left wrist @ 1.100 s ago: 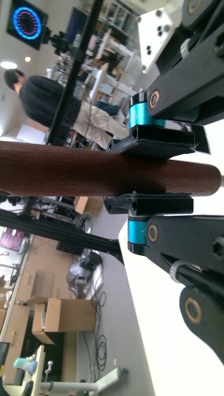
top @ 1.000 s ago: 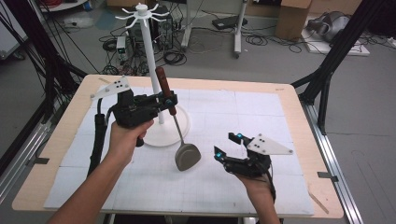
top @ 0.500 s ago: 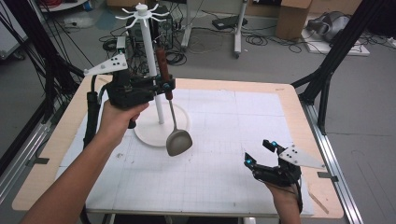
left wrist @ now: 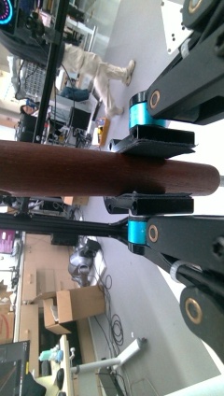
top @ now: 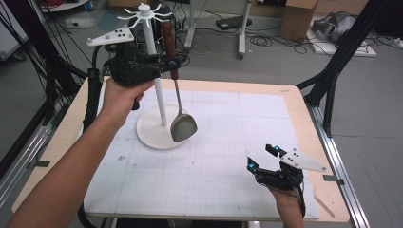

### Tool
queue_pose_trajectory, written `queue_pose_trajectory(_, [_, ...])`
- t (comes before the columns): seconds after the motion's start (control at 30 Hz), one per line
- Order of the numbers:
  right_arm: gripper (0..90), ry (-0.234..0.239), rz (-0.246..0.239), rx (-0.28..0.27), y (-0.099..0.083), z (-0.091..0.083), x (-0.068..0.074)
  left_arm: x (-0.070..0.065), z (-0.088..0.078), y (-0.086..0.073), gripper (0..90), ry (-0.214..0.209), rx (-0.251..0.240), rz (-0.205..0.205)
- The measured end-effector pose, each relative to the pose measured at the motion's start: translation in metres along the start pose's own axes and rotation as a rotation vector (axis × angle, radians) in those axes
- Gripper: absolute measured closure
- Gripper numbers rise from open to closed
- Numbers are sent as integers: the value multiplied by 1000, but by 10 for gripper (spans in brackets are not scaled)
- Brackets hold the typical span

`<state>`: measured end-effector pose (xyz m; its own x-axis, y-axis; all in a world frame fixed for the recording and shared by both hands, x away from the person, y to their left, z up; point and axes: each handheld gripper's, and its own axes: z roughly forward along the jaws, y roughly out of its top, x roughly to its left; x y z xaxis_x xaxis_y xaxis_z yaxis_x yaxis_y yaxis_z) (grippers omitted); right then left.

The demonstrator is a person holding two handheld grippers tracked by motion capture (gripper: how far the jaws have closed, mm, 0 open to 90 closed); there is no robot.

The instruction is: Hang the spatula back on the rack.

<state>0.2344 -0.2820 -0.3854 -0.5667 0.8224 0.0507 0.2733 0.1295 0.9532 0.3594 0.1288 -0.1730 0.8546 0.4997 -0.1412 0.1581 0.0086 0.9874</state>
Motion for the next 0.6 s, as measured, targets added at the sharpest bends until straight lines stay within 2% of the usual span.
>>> queue_pose_trajectory(0.27, [175, -2, 14, -5, -1, -1, -1, 9, -11, 3, 732, -13, 2, -8])
queue_pose_trajectory(0.47, [175, -2, 13, -4, 0, 0, 0, 21, -17, 4, 733, -43, 13, -24])
queue_pose_trajectory(0.6, [175, -2, 16, -3, -1, 0, 0, 29, -19, 4, 733, -47, 27, -38])
